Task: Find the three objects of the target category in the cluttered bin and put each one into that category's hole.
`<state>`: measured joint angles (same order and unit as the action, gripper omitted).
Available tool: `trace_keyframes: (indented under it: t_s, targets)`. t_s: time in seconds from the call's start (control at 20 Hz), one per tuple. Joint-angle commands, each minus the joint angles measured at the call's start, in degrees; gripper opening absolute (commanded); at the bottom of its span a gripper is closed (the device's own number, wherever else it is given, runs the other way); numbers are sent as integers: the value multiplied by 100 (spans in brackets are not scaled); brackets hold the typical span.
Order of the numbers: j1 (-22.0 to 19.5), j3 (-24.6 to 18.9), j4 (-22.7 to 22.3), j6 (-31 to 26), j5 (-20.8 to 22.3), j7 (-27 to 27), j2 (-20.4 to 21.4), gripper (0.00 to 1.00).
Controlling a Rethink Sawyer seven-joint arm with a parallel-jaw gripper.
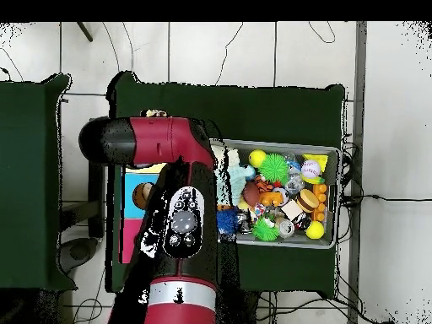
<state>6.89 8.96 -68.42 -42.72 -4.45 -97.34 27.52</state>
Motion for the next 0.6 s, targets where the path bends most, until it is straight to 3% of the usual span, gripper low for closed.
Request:
trace_keyframes:
  t_s: [0.05,0.6]
  targets:
    - [-282,-667,-437,-423,-276,-688,-223,0]
    - [-435,-1018,-513,-656,-455,-556,-434,0]
